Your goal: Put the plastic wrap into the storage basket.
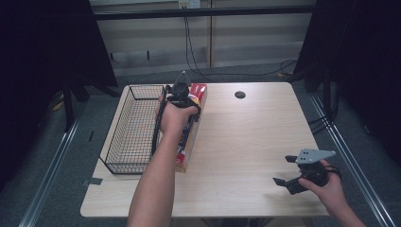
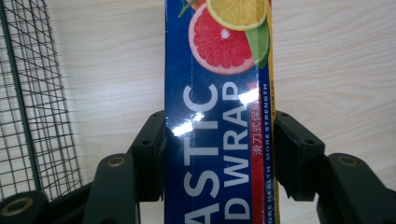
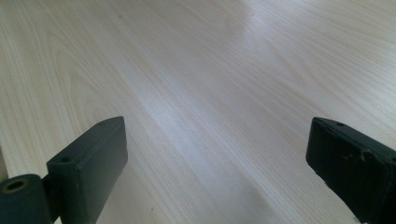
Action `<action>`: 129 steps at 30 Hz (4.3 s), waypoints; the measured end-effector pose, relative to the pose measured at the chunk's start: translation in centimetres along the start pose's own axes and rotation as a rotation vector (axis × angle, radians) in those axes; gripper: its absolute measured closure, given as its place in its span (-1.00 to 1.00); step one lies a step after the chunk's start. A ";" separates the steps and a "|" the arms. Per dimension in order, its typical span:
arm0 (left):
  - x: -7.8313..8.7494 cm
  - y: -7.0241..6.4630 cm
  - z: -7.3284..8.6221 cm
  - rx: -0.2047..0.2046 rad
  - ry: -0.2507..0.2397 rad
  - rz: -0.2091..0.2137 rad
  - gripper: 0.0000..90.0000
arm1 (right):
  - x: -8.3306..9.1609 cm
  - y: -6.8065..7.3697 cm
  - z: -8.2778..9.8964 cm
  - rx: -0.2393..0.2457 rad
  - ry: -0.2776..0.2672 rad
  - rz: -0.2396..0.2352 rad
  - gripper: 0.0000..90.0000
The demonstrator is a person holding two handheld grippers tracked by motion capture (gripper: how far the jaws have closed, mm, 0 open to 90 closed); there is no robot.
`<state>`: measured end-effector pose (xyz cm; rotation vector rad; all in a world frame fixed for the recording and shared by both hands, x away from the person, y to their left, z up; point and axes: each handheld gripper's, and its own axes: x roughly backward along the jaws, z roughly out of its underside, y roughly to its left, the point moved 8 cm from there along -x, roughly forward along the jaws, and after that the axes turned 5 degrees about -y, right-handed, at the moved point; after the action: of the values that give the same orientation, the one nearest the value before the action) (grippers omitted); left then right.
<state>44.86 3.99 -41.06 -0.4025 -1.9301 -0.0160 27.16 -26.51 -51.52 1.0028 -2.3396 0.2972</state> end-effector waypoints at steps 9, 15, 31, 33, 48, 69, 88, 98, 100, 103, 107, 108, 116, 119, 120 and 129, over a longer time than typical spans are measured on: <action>0.9 0.8 0.0 0.008 -0.004 -0.007 -0.02 | 0.0 0.0 0.0 0.000 0.001 0.002 -0.88; 1.4 1.2 0.0 0.010 -0.002 -0.009 -0.02 | 0.0 0.0 -0.1 0.011 0.002 0.005 -0.88; 2.2 2.5 0.1 0.034 -0.005 -0.031 -0.02 | 0.0 0.1 -0.1 0.005 0.003 0.006 -0.88; 2.4 2.7 0.1 0.036 -0.004 -0.033 -0.02 | 0.0 0.1 -0.1 0.005 0.004 0.007 -0.88; 3.3 4.1 0.4 0.055 0.000 -0.048 -0.02 | 0.0 0.1 -0.1 0.005 0.002 0.004 -0.88; 4.5 6.1 0.8 0.089 -0.006 -0.065 -0.02 | -0.2 0.2 -0.1 0.010 0.011 0.003 -0.88; 5.6 7.7 0.9 0.120 -0.026 -0.077 -0.02 | -0.2 0.2 0.0 0.011 0.013 0.004 -0.88; 6.1 8.7 1.1 0.131 -0.035 -0.082 -0.02 | -0.2 0.2 0.0 0.010 0.014 0.005 -0.88; 6.1 8.9 1.1 0.133 -0.034 -0.082 -0.02 | -0.2 0.2 0.0 0.010 0.015 0.005 -0.88; 6.3 9.2 1.2 0.144 -0.033 -0.087 -0.02 | -0.3 0.2 0.0 0.012 0.016 0.007 -0.88; 6.5 9.5 1.3 0.144 -0.033 -0.086 -0.02 | -0.3 0.2 0.0 0.011 0.015 0.007 -0.88; 6.5 9.5 1.3 0.144 -0.031 -0.085 -0.02 | -0.3 0.2 0.0 0.011 0.015 0.007 -0.88; 6.8 9.9 1.2 0.157 -0.039 -0.084 -0.02 | -0.3 0.3 0.0 0.011 0.016 0.008 -0.88; 6.8 10.0 1.3 0.155 -0.035 -0.087 -0.02 | -0.3 0.3 0.0 0.012 0.015 0.005 -0.88; 6.8 10.2 1.2 0.146 -0.037 -0.086 -0.02 | -0.3 0.3 0.0 0.012 0.015 0.004 -0.88; 6.9 10.7 1.4 0.177 -0.043 -0.089 -0.02 | -0.3 0.3 0.0 0.013 0.016 0.005 -0.88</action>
<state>44.40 16.22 -37.25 -0.1999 -1.9725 0.1060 27.12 -26.13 -51.73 0.9979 -2.3285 0.3221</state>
